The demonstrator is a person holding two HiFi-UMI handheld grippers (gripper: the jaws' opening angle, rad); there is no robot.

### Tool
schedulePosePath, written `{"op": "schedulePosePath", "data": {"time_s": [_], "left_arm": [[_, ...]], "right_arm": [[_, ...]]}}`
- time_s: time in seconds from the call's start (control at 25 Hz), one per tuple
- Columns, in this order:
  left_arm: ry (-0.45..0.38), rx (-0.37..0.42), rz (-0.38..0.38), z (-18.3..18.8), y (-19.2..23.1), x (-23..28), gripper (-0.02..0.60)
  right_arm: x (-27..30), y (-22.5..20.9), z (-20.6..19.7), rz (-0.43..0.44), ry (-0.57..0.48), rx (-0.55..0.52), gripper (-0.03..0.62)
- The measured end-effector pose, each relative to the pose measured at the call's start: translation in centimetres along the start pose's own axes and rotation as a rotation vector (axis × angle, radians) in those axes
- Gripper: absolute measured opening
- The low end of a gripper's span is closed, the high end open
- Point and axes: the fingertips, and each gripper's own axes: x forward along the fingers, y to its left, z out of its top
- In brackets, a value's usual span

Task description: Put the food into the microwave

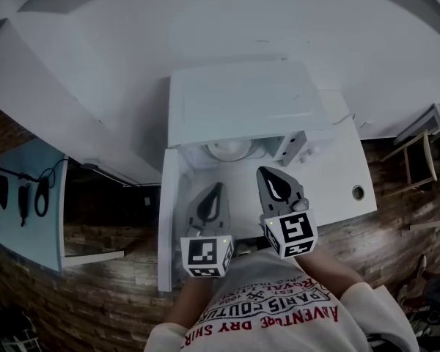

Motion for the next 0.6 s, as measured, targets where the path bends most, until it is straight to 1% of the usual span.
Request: {"op": "schedulePosePath", "data": {"time_s": [0.16, 0.32, 0.6], "left_arm": [[-0.032, 0.019, -0.013, 1.3, -0.3, -0.5, 0.008], [-0.046, 0.026, -0.021, 1.6, -0.5, -0.7, 0.006], [-0.046, 0.024, -0.026, 1.6, -0.4, -0.6, 0.006]], "right_arm": [[-0.8, 0.5, 1.1, 0.005, -0.033, 0.003, 0.011], [-1.2, 0.7, 0.8, -0.001, -0.028, 0.021, 0.011], [-1.0, 0.3, 0.1, -0.007, -0.009, 0.065, 0.011]]}}
